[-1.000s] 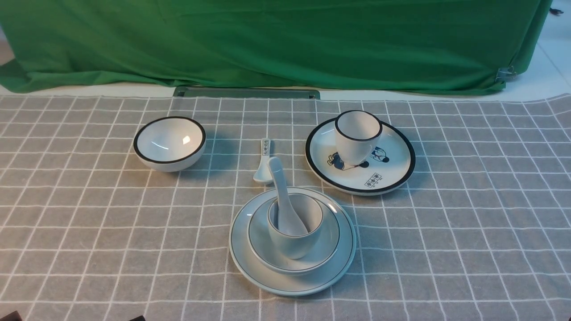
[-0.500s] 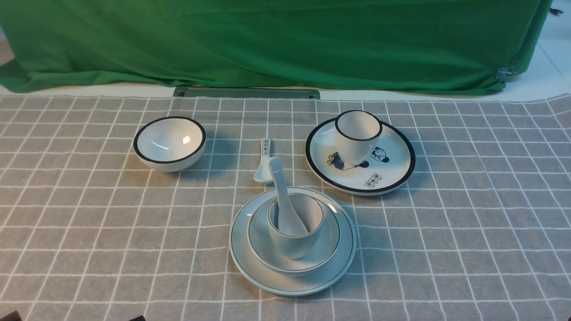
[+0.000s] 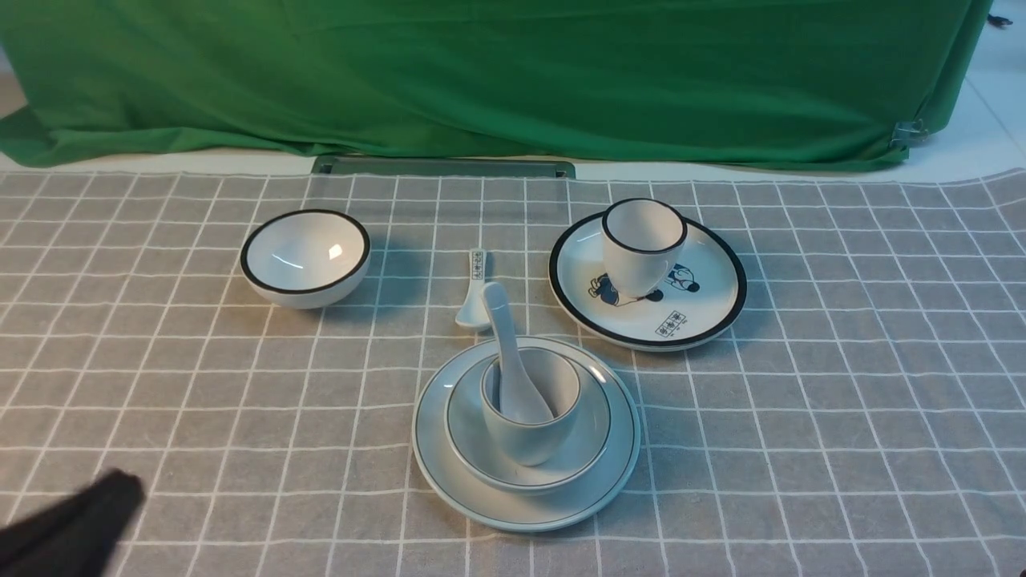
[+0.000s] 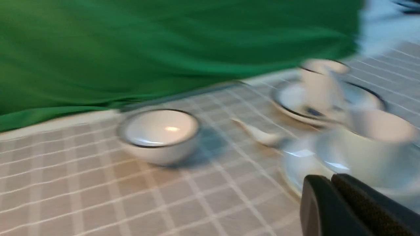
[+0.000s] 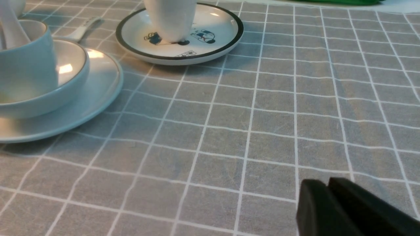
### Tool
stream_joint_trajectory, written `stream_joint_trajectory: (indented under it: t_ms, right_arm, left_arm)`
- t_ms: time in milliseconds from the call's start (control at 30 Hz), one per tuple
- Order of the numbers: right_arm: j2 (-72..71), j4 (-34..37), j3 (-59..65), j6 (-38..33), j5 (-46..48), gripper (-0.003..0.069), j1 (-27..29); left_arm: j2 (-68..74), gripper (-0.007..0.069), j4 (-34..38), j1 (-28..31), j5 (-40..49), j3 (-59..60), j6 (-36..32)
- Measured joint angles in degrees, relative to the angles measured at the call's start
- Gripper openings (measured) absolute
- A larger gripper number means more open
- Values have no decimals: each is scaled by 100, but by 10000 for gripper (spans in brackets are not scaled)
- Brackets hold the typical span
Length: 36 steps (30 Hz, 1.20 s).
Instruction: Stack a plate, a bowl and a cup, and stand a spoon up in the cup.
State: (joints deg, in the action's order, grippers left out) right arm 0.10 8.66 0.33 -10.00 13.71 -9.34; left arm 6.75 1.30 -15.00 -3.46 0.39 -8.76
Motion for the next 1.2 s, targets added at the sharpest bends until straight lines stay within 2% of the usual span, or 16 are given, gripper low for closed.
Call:
stream_joint_trajectory:
  t_ms: [167, 267, 567, 733, 900, 1200]
  right_arm:
    - [0, 2, 0, 0, -10, 90, 0]
    - [0, 7, 0, 0, -3, 92, 0]
    - [0, 7, 0, 0, -2, 109, 0]
    - [0, 7, 0, 0, -2, 118, 0]
    - [0, 7, 0, 0, -2, 130, 0]
    - [0, 9, 0, 0, -2, 144, 0]
  left_arm:
    - [-650, 17, 239, 1284, 346, 0, 0]
    - [-666, 17, 286, 1649, 623, 0, 0]
    - [-666, 17, 327, 1736, 1630, 0, 0]
    - [-666, 17, 522, 1736, 1689, 0, -25]
    - [-666, 17, 1001, 1736, 1709, 0, -483]
    - [-666, 17, 1066, 1736, 1709, 0, -583]
